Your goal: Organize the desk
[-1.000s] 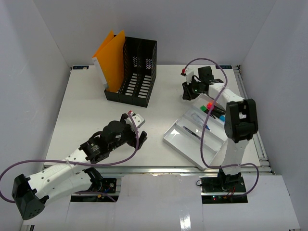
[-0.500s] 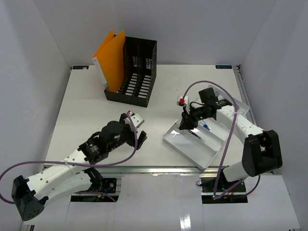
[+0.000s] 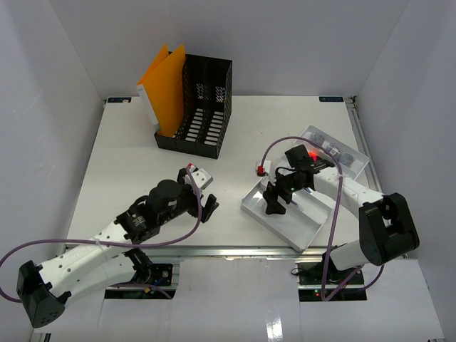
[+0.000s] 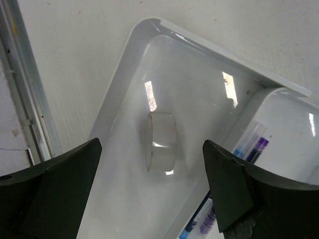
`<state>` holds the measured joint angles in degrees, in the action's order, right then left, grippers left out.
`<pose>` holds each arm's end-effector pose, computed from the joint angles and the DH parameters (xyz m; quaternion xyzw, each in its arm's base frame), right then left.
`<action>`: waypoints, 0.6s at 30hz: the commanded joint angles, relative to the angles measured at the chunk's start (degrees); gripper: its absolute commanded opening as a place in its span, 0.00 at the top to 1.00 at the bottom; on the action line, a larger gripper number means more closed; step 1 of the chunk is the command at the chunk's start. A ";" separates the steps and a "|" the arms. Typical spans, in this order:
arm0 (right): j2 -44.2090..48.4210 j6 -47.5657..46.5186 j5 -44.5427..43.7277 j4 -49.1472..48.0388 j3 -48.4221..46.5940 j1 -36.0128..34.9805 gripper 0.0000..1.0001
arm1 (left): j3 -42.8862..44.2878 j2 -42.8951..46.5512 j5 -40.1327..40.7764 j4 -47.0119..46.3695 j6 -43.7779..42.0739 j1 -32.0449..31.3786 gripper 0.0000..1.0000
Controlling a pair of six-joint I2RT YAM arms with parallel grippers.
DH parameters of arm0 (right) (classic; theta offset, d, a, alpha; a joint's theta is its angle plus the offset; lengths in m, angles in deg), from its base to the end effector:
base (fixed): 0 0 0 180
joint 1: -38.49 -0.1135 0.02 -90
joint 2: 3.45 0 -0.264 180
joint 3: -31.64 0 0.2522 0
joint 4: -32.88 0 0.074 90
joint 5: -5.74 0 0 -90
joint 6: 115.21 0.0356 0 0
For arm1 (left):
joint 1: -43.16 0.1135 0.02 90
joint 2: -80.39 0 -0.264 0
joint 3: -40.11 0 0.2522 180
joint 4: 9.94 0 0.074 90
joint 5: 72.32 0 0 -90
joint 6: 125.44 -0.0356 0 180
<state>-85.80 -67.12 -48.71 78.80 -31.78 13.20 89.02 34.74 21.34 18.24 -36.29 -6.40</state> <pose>0.2327 0.1329 0.2001 -0.5697 0.7374 0.2649 0.2482 0.1228 -0.1405 0.2705 0.3433 0.7697 -0.1972 0.5009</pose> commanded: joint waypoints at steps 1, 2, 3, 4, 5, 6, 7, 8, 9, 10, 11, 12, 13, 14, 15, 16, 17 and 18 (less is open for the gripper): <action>5.02 0.50 -4.76 -4.40 0.01 -0.47 0.10 | -0.77 2.06 -2.70 -2.66 2.71 0.25 0.02; 6.03 0.56 -5.61 -4.57 -0.38 -0.44 0.10 | -0.71 1.92 -3.00 -2.89 3.54 0.28 0.02; 7.13 0.66 -6.52 -4.57 -0.93 -0.39 0.10 | -0.56 1.67 -3.11 -3.19 4.79 0.33 0.02; 8.01 0.92 -7.95 -4.89 -1.61 -0.26 0.10 | -0.49 1.26 -3.33 -3.42 5.90 0.42 0.02; 8.85 1.27 -9.51 -5.32 -2.31 -0.08 0.10 | -0.43 0.80 -3.65 -3.64 6.99 0.55 0.02; 9.90 2.24 -10.83 -6.03 -2.83 0.40 0.10 | -0.32 0.27 -4.89 -4.09 8.26 1.00 0.02; 10.95 3.22 -12.14 -6.74 -3.36 0.89 0.10 | -0.21 -0.25 -6.12 -4.54 9.54 1.44 0.02; 11.94 4.24 -13.46 -7.88 -3.63 1.47 0.10 | -0.05 -0.65 -7.22 -5.04 10.46 1.88 0.02; 13.09 5.69 -15.07 -9.70 -3.83 2.49 0.10 | 0.35 -1.02 -8.70 -5.46 11.54 3.37 0.02; 14.33 7.30 -16.80 -11.71 -4.04 3.69 0.10 | 0.85 -1.39 -10.34 -5.83 12.74 5.25 0.02; 15.52 10.02 -19.72 -14.03 -4.05 4.94 0.10 | 1.58 -1.66 -12.55 -6.17 14.07 6.76 0.02; 16.68 13.80 -23.75 -16.68 -3.77 6.10 0.10 | 2.38 -1.84 -15.31 -6.51 15.45 8.39 0.02; 17.77 18.56 -28.70 -19.70 -3.00 6.82 0.10 | 2.84 -1.97 -18.66 -6.90 16.67 11.28 0.02; 18.36 20.79 -29.42 -21.20 -2.53 8.52 0.10 | 3.62 -2.09 -21.35 -7.02 17.38 13.81 0.02; 18.88 22.66 -29.53 -22.47 -2.09 10.36 0.10 | 4.44 -2.21 -23.96 -7.10 18.02 16.29 0.02; 19.11 24.14 -28.29 -22.83 -2.03 12.74 0.10 | 5.55 -2.34 -25.66 -6.94 18.72 18.81 0.02; 19.20 25.01 -26.84 -22.69 -2.09 14.43 0.10 | 6.40 -2.46 -26.60 -6.67 19.18 20.44 0.02; 19.28 25.38 -26.02 -22.53 -2.05 14.97 0.10 | 6.77 -2.54 -27.22 -6.42 19.31 21.02 0.02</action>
<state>-67.95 -51.19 -71.65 62.77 -33.19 23.04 90.78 31.85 3.85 13.84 -21.39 9.21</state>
